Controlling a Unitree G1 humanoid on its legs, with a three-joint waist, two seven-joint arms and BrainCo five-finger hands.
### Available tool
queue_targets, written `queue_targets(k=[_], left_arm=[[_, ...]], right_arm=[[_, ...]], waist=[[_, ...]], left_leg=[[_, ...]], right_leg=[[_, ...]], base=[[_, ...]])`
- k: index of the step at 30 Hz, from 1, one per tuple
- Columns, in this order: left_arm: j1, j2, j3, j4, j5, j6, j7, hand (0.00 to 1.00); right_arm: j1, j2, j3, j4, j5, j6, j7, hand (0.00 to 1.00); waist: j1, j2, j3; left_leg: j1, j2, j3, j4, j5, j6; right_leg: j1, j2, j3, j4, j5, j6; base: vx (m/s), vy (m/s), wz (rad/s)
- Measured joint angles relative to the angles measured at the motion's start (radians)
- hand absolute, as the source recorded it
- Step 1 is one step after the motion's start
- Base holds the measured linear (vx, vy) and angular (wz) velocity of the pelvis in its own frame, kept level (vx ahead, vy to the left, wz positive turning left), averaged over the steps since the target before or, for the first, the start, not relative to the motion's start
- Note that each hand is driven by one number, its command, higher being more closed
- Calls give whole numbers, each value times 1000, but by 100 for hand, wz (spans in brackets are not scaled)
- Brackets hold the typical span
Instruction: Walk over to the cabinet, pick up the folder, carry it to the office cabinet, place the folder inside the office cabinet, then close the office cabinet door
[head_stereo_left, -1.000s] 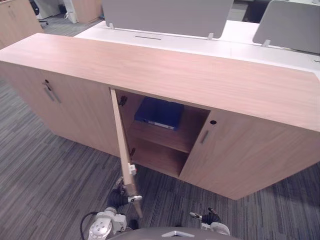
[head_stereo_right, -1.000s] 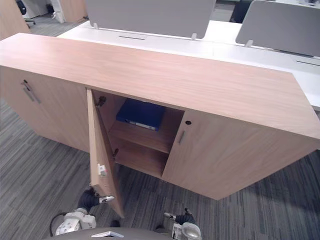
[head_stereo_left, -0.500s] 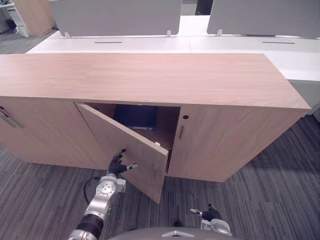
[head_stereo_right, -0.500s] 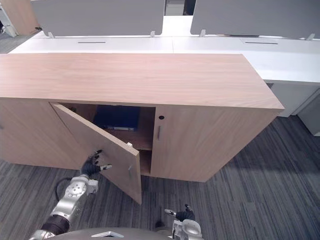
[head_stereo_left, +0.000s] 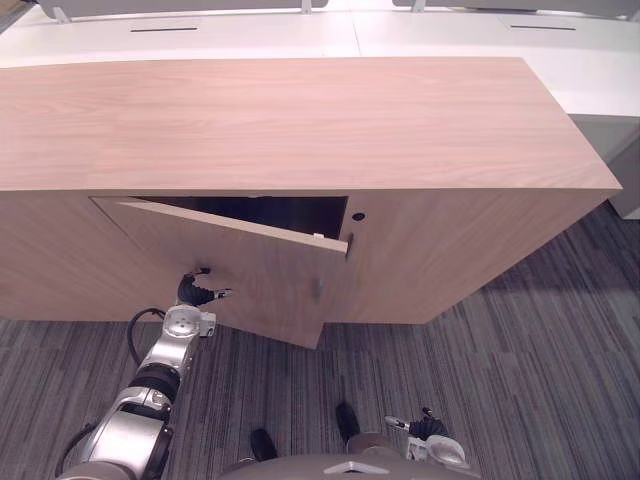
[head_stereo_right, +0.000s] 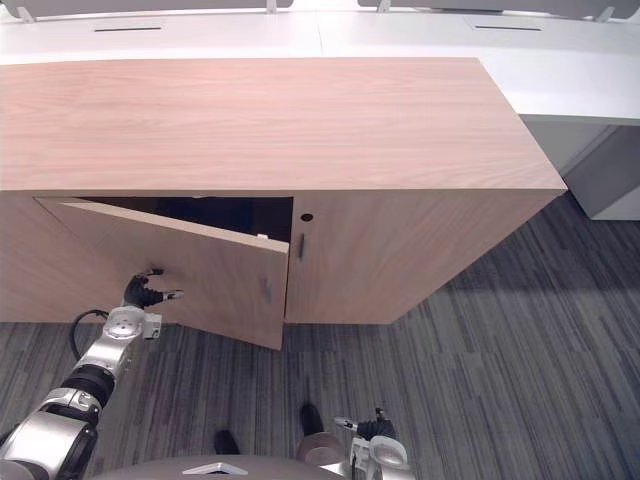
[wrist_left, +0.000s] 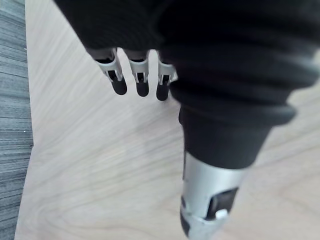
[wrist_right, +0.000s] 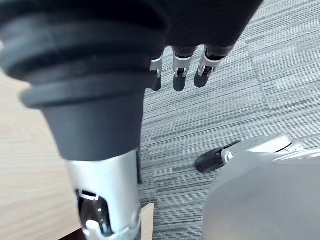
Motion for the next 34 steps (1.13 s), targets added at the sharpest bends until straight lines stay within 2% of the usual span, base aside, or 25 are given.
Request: queue_targets(k=[9, 14, 18, 20, 22, 24, 28, 30, 34], left_arm=[[-13, -14, -16, -13, 0, -1, -12, 0], [93, -70, -40, -143, -1, -31, -48, 0], [227, -116, -37, -171, -7, -38, -70, 0], [302, -132, -32, -169, -14, -37, -78, 0], [377, -154, 5, -151, -20, -38, -95, 0], [406, -158, 38, -90, -18, -37, -109, 0], [451, -159, 115, 53, 14, -29, -132, 0], [474, -163, 146, 122, 43, -23, -135, 0], [505, -168, 209, 156, 60, -18, -134, 0]], right_arm=[[6, -2, -13, 28, 0, 0, -3, 0], [13, 0, -16, 29, 1, 0, -4, 0], [13, 0, -16, 30, 10, 0, -5, 0], [13, 0, -16, 32, 22, 1, -5, 0], [12, -1, -15, 33, 30, 1, -6, 0], [6, -1, -15, 39, 31, 0, -7, 0], [-13, 1, -15, 72, 31, 1, -5, 0], [-18, 3, -14, 72, 31, 0, -4, 0], [-37, 3, -14, 90, 31, 0, -3, 0]], waist=[[-2, -4, 4], [1, -9, 15], [8, -9, 15], [16, -9, 15], [41, -11, 15], [58, -16, 13], [71, -33, 1], [93, -38, -4], [109, -41, -7]], left_leg=[[10, -2, -3, 0, 0, 0], [39, -1, -17, -1, 0, 0], [45, 1, -17, -1, 0, 0], [51, 1, -20, 0, -1, -1], [54, -1, -31, 0, -1, 0], [53, -5, -51, 0, 0, 0], [53, -16, -81, 0, 4, 5], [53, -25, -84, 0, 4, 6], [53, -38, -93, 0, 8, 11]], right_leg=[[12, -2, -7, -4, 3, -4], [52, -2, -19, -13, 0, -7], [57, 1, -18, -13, 0, -7], [64, 1, -18, -14, 0, -7], [69, 0, -19, -15, 0, -6], [72, -2, -27, -20, -1, -3], [84, -10, -44, -20, -8, 4], [84, -19, -44, -20, -7, 7], [88, -31, -48, -20, -4, 12]], base=[[-36, -33, 0], [-25, -31, 6], [-35, -39, -1], [0, 0, 0], [-40, -31, 4], [-57, -26, 14], [-41, -15, 19], [-38, 11, 2], [-30, 17, 5]])
